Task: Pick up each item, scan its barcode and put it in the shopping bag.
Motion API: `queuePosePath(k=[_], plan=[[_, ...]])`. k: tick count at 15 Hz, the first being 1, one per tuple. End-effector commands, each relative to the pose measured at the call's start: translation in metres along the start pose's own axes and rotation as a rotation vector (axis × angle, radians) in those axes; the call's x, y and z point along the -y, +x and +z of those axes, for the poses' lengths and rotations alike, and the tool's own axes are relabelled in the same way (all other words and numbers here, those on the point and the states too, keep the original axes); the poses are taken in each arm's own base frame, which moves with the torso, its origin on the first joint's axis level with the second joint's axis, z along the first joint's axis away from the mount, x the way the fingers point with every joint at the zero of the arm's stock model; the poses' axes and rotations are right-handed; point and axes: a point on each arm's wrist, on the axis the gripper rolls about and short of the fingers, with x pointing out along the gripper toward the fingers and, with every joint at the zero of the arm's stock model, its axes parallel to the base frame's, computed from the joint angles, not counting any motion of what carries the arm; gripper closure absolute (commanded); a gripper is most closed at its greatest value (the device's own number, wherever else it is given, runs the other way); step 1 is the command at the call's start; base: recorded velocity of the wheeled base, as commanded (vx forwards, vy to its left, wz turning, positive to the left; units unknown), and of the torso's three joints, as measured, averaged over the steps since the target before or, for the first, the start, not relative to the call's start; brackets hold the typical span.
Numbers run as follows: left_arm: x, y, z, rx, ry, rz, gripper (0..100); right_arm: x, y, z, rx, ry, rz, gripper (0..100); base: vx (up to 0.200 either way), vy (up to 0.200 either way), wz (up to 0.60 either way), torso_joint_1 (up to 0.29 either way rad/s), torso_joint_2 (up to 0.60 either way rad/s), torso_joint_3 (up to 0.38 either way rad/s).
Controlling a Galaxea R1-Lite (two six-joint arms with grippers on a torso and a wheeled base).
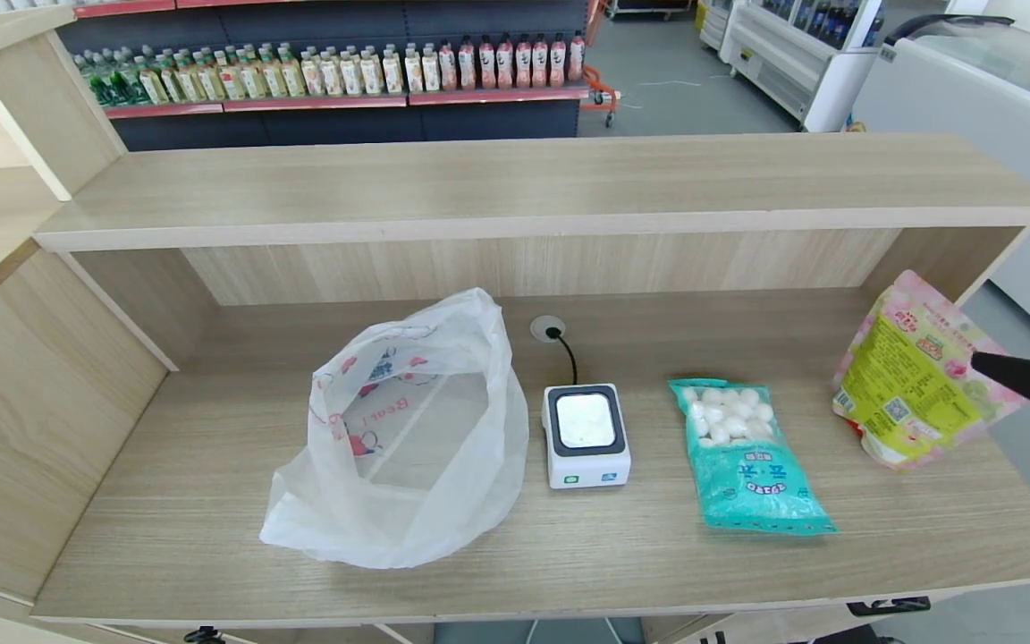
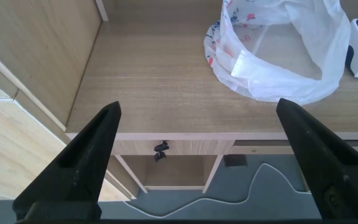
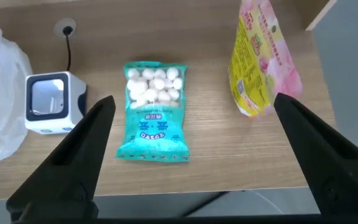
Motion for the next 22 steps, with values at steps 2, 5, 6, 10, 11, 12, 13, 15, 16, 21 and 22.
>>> queuePosePath(k=[2,5,6,10,11,12,13,15,16,21,22], plan=[[0.0,0.0,0.0,0.0,0.0,0.0,0,0.0,0.074,-0.006,-0.208,-0.026,0.011,0,0.0,0.0,0.0,0.0,0.0,0.0],[0.0,0.0,0.0,0.0,0.0,0.0,0,-0.002,0.106,-0.025,-0.327,-0.066,0.036,0,0.0,0.0,0.0,0.0,0.0,0.0],[0.0,0.0,0.0,0.0,0.0,0.0,0,-0.003,0.116,-0.032,-0.366,-0.065,0.048,0,0.0,0.0,0.0,0.0,0.0,0.0],[0.0,0.0,0.0,0.0,0.0,0.0,0,-0.014,0.155,-0.045,-0.446,-0.09,0.154,0,0.0,0.0,0.0,0.0,0.0,0.0],[0.0,0.0,0.0,0.0,0.0,0.0,0,-0.014,0.164,-0.05,-0.468,-0.118,0.165,0,0.0,0.0,0.0,0.0,0.0,0.0],[0.0,0.0,0.0,0.0,0.0,0.0,0,-0.015,0.171,-0.056,-0.49,-0.14,0.173,0,0.0,0.0,0.0,0.0,0.0,0.0],[0.0,0.0,0.0,0.0,0.0,0.0,0,-0.016,0.176,-0.061,-0.512,-0.159,0.18,0,0.0,0.0,0.0,0.0,0.0,0.0],[0.0,0.0,0.0,0.0,0.0,0.0,0,-0.016,0.181,-0.067,-0.554,-0.188,0.19,0,0.0,0.0,0.0,0.0,0.0,0.0],[0.0,0.0,0.0,-0.001,0.0,0.0,0,-0.018,0.181,-0.068,-0.58,-0.19,0.194,0,0.0,0.0,0.0,0.0,0.0,0.0],[0.0,0.0,0.0,0.0,0.0,0.0,0,-0.024,0.191,-0.075,-0.625,-0.195,0.213,0,0.0,0.0,0.0,0.0,0.0,0.0],[0.0,0.0,0.0,0.0,0.0,0.0,0,-0.026,0.194,-0.077,-0.631,-0.196,0.221,0,0.0,0.0,0.0,0.0,0.0,0.0]])
